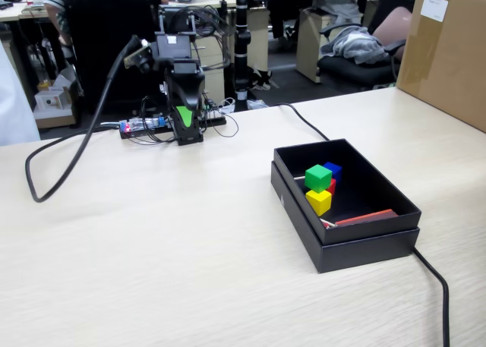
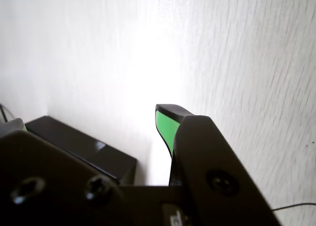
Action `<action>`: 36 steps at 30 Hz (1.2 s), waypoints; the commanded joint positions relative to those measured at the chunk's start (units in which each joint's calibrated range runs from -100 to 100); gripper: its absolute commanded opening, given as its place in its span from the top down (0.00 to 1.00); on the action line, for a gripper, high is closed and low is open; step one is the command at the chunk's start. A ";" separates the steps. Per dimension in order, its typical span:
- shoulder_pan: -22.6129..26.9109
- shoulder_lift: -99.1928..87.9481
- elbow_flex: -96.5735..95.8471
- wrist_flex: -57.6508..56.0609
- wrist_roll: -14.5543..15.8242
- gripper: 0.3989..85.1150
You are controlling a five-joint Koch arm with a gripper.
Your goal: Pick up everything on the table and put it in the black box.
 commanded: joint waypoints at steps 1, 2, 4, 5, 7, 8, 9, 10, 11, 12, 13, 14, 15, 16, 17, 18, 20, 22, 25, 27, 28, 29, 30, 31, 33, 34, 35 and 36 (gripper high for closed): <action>0.29 -1.55 -3.00 9.10 -0.05 0.39; 0.34 -1.55 -5.35 11.00 -0.05 0.39; 0.39 -1.55 -13.60 19.03 -0.29 0.39; 0.39 -1.55 -16.32 22.23 -0.39 0.39; 0.73 -1.55 -23.76 30.01 -0.78 0.39; 0.93 -1.55 -25.66 31.73 -0.78 0.39; 1.07 -1.55 -27.29 32.68 -0.88 0.39; 1.22 -1.55 -28.65 33.46 -0.88 0.39; 1.51 -1.55 -30.01 34.58 -0.88 0.39; 1.81 -1.55 -31.37 35.62 -0.88 0.39; 2.05 -1.55 -32.83 37.09 -0.88 0.39; 2.34 -1.55 -34.37 38.82 -0.88 0.39; 2.78 -1.55 -37.00 41.24 -0.88 0.39; 3.08 -1.55 -37.90 41.93 -0.83 0.39; 3.37 -1.55 -39.08 43.05 -0.83 0.39; 3.61 -1.55 -40.44 44.26 -0.78 0.39; 4.05 -1.55 -42.71 45.81 -0.63 0.39; 4.35 -1.55 -45.88 49.01 -0.59 0.39; 5.03 -1.55 -50.69 52.47 -0.54 0.40; 5.13 -1.55 -51.50 52.12 -0.29 0.40; 5.08 -1.55 -51.59 51.69 0.05 0.41; 5.13 -1.55 -51.68 51.52 0.49 0.41; 5.13 -1.55 -51.86 51.43 0.88 0.41; 5.27 -1.55 -51.86 50.91 1.32 0.41; 5.47 -1.55 -51.95 50.39 1.95 0.42; 5.42 -1.55 -51.86 50.39 2.05 0.42; 5.42 -1.55 -51.86 50.39 2.10 0.43; 5.47 -1.55 -51.86 50.39 2.10 0.43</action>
